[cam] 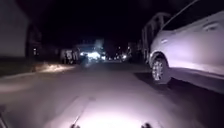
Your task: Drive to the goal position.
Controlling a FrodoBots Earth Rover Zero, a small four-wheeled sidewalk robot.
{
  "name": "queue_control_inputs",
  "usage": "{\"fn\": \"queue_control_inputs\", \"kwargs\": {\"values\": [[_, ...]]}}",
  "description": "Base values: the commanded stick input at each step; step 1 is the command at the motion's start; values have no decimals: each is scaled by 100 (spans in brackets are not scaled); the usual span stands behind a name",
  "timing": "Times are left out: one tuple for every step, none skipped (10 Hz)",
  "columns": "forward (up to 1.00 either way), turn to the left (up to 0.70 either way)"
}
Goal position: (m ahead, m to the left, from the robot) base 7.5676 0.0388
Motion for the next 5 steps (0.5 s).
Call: {"fn": "queue_control_inputs", "kwargs": {"values": [[70, 0], [70, 0], [70, 0], [70, 0], [70, 0]]}}
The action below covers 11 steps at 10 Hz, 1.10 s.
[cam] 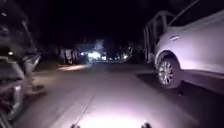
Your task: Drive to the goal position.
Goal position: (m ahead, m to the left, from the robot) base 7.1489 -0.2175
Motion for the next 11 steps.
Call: {"fn": "queue_control_inputs", "kwargs": {"values": [[70, 0], [70, 0], [70, 0], [70, 0], [70, 0], [70, 0], [70, 0], [70, 0], [70, 0], [70, 0], [70, 0]]}}
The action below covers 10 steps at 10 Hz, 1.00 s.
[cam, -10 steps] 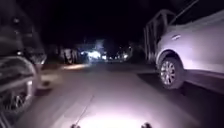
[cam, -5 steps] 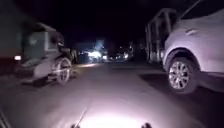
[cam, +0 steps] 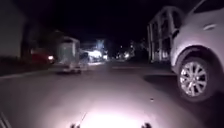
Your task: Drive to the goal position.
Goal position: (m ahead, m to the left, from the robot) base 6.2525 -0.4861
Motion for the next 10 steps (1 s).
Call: {"fn": "queue_control_inputs", "kwargs": {"values": [[70, 0], [70, 0], [70, 0], [70, 0], [70, 0], [70, 0], [70, 0], [70, -2], [70, -22], [70, -35]]}}
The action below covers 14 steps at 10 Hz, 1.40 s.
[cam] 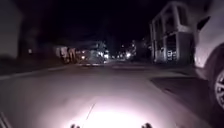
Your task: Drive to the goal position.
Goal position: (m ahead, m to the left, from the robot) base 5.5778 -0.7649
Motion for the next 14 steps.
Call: {"fn": "queue_control_inputs", "kwargs": {"values": [[70, -31], [70, -13], [70, 0], [70, 0], [70, 0], [70, 0], [70, 0], [70, 0], [70, 0], [70, 0], [70, 0], [70, 0], [70, 0], [70, 0]]}}
